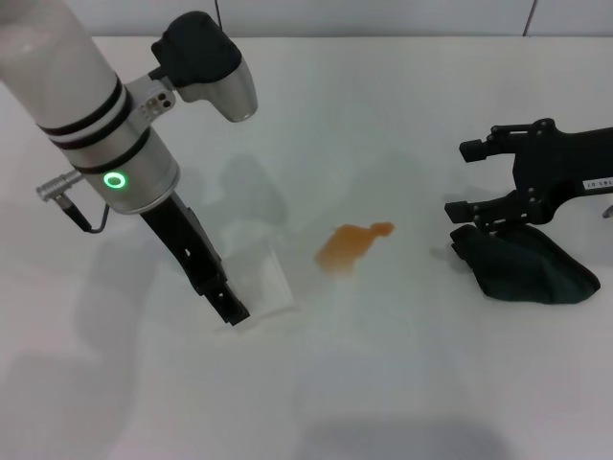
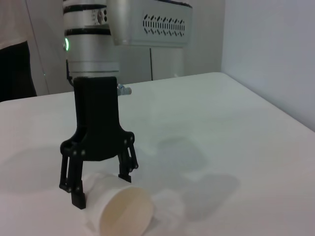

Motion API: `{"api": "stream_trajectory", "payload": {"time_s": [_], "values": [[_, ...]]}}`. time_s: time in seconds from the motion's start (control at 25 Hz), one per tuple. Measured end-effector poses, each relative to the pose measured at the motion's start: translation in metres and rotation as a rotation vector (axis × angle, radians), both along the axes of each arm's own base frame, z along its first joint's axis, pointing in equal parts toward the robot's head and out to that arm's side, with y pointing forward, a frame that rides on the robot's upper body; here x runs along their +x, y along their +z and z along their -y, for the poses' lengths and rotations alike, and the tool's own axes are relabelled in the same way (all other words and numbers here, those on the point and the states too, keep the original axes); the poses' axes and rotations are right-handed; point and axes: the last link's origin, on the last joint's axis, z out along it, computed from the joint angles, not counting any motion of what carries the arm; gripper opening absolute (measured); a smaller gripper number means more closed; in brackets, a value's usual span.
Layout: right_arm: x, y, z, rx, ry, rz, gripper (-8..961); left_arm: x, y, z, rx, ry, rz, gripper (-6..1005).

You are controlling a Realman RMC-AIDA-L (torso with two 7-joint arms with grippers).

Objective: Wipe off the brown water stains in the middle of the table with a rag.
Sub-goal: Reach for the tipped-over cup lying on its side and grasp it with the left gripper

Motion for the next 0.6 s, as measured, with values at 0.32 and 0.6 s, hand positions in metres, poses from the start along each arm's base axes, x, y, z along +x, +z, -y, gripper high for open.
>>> {"api": "stream_trajectory", "payload": {"time_s": [0.32, 0.6], "values": [[0.0, -0.002, 0.0, -0.007, 0.0, 0.0, 850, 0.001, -0.008, 0.002, -0.012, -0.037, -0.008, 864], [-0.001, -0.004, 0.001, -0.015, 0.007, 0.003, 850, 0.006, -0.013, 0.002, -0.018, -0.076, 0.001, 863]]}}
